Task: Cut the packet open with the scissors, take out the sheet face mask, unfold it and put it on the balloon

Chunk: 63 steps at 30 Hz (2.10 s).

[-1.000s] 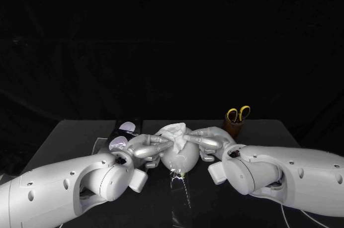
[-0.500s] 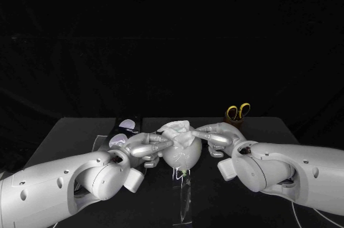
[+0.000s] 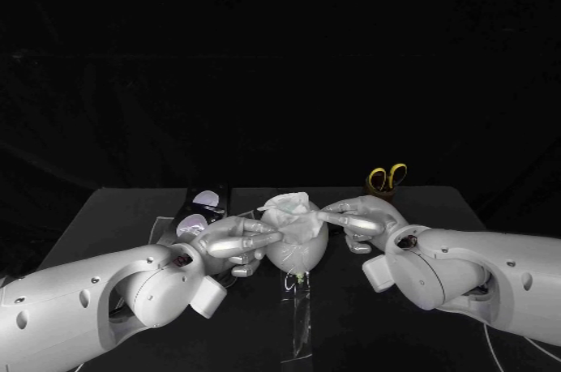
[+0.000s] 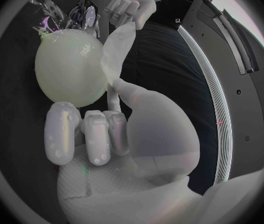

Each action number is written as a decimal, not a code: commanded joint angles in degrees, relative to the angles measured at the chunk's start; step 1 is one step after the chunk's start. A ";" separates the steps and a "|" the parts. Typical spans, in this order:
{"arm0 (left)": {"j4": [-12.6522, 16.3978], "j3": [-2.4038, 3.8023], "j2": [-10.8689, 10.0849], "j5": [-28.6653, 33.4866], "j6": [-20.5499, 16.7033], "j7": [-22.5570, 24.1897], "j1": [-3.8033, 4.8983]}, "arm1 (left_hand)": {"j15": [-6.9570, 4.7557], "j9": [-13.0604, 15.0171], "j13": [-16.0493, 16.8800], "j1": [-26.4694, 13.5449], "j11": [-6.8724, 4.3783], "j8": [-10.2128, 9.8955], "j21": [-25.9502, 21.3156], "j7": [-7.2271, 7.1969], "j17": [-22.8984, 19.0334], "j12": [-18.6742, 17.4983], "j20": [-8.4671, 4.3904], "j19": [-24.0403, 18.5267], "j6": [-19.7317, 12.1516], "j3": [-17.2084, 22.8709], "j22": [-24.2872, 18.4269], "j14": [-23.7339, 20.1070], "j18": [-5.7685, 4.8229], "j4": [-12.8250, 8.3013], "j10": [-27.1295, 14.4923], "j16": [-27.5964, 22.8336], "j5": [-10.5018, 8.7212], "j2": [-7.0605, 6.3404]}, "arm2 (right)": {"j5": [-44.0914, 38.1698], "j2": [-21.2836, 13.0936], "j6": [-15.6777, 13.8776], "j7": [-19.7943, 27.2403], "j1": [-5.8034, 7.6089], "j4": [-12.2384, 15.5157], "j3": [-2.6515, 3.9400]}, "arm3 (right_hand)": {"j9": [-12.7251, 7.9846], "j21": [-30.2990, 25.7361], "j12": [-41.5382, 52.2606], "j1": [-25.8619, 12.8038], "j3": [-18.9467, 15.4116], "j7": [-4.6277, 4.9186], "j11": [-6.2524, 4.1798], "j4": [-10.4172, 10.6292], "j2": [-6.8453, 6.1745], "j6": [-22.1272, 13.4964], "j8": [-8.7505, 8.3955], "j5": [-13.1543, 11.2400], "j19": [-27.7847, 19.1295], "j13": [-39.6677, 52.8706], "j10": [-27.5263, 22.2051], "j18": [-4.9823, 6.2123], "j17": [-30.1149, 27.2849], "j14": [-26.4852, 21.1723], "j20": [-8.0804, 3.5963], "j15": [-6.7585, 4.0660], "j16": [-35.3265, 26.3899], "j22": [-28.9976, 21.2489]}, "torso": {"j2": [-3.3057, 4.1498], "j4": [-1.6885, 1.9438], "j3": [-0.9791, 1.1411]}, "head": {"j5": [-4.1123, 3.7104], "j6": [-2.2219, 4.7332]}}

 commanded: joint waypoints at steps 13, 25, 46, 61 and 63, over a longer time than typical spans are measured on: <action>0.13 -0.14 -1.47 -1.70 2.68 -2.77 -0.06 | -0.24 6.03 -0.06 -0.56 -0.78 0.44 0.31 0.05 8.92 -0.43 -0.39 -0.05 -0.30 1.95 0.07 4.28 -0.76 -1.26 1.38 0.31 0.27 0.45 | -8.05 -2.58 5.11 -4.28 -0.09 1.15 -0.08 | 1.14 -0.15 0.20 0.09 0.74 -0.15 -0.40 -0.71 0.42 0.37 0.31 0.13 0.50 15.10 5.98 0.19 15.08 6.07 0.04 -0.21 0.25 11.37 | 0.03 -0.07 0.05 | -0.18 -0.56; 0.13 -0.49 -2.28 -5.00 5.40 -8.51 -0.06 | -0.24 6.41 -0.15 -1.15 -0.78 0.71 0.32 0.08 8.76 -0.69 -0.39 -0.04 -0.39 3.04 0.12 4.23 -0.76 -1.94 1.37 0.23 0.28 0.12 | -10.67 -3.57 3.67 -4.28 -0.15 1.00 -0.12 | 1.18 -0.19 0.20 0.11 0.82 -0.13 -0.40 -0.85 0.38 0.35 0.32 0.13 0.48 15.10 5.98 0.20 15.08 6.07 0.04 -0.21 0.25 11.36 | 0.07 -0.03 -0.01 | -0.34 -1.40; 0.87 -1.71 -2.33 -7.12 12.39 -10.39 -0.07 | -0.25 6.64 -0.09 -1.51 -0.78 0.87 0.36 0.07 8.78 -0.76 -0.39 0.00 -0.42 3.66 0.23 4.24 -0.78 -2.36 1.44 0.23 0.28 -0.10 | -15.25 -4.74 5.53 -5.94 -0.45 2.59 -0.28 | 1.28 -0.38 0.20 0.03 0.86 -0.12 -0.38 -1.10 0.11 0.34 0.37 0.13 0.39 15.10 5.98 0.24 15.08 6.07 0.04 -0.20 0.25 11.31 | 0.03 -0.04 0.02 | -0.56 -2.11; 1.01 -1.79 -2.07 -7.24 12.56 -10.30 -0.07 | -0.25 6.70 -0.20 -1.64 -0.78 0.91 0.38 0.07 8.71 -0.88 -0.39 0.03 -0.42 3.82 0.29 4.23 -0.79 -2.44 1.41 0.20 0.27 -0.13 | -17.15 -7.80 4.60 -6.49 -0.79 4.17 -0.49 | 1.35 -0.14 0.20 0.04 0.94 -0.14 -0.39 -1.30 0.00 0.35 0.40 0.13 0.51 15.10 5.98 0.18 15.08 6.07 0.04 -0.19 0.25 11.38 | -0.08 -0.02 0.02 | -0.66 -2.15; 1.07 -1.82 -2.03 -7.25 12.64 -10.32 -0.07 | -0.25 6.70 -0.20 -1.64 -0.78 0.91 0.38 0.07 8.71 -0.88 -0.39 0.03 -0.42 3.82 0.29 4.23 -0.79 -2.44 1.41 0.20 0.27 -0.13 | -17.21 -8.15 4.51 -6.54 -0.95 4.31 -0.54 | 1.35 -0.14 0.20 0.04 0.94 -0.14 -0.39 -1.30 0.00 0.35 0.40 0.13 0.51 15.10 5.98 0.18 15.08 6.07 0.04 -0.19 0.25 11.38 | -0.14 0.00 0.04 | -0.65 -2.17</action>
